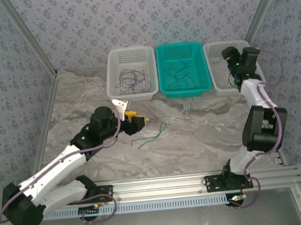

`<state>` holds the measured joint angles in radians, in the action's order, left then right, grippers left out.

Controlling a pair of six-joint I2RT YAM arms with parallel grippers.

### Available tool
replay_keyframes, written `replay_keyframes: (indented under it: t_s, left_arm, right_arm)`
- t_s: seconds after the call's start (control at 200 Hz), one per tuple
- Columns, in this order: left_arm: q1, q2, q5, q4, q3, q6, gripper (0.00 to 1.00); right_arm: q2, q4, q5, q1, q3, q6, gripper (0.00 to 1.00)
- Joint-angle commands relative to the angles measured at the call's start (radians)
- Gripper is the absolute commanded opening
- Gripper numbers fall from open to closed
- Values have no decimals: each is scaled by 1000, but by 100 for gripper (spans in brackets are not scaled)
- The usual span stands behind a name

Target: Untangle the cables

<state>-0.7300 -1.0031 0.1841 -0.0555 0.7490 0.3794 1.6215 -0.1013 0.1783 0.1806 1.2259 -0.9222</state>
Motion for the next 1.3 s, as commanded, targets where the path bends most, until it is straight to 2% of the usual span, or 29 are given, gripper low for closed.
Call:
replay_keyframes:
  t_s: [0.0, 0.09, 0.18, 0.295, 0.405, 0.6, 0.789, 0.889, 1.009, 1.044, 1.199, 1.294]
  left_arm:
    - [-8, -75, -115, -100, 71, 22, 62]
    - [-13, -167, -172, -191, 115, 27, 62]
    - [-27, -243, -234, -252, 145, 31, 61]
    - [-31, -279, -255, -212, 121, 53, 60]
    - [-31, -268, -251, -136, 83, 73, 60]
    - [-30, -227, -252, -117, 62, 54, 60]
    - [-31, -181, -269, -106, 28, 61, 61]
    - [-30, -175, -278, -97, 16, 67, 61]
    - [-31, -168, -276, -90, 14, 67, 62]
    - [-30, -163, -276, -86, 13, 66, 62]
    - [-30, -142, -287, -78, 5, 58, 63]
    - [-30, -141, -291, -76, 5, 56, 63]
  right_arm:
    - [-144, 2, 5, -175, -113, 85, 83]
    - [-217, 84, -65, -346, -148, 218, 83]
    - [-235, 131, -110, -492, -181, 282, 82]
    - [-208, 199, -135, -629, -222, 257, 82]
    - [-162, 260, -129, -715, -257, 195, 84]
    - [-85, 281, -32, -787, -317, -13, 87]
    - [-12, 368, -89, -895, -316, -94, 83]
    - [12, 331, -105, -921, -334, -128, 74]
    - [25, 327, -140, -941, -335, -146, 46]
    - [27, 337, -149, -944, -332, -147, 41]
    - [43, 352, -161, -945, -329, -118, 41]
    - [56, 338, -178, -942, -338, -99, 37]
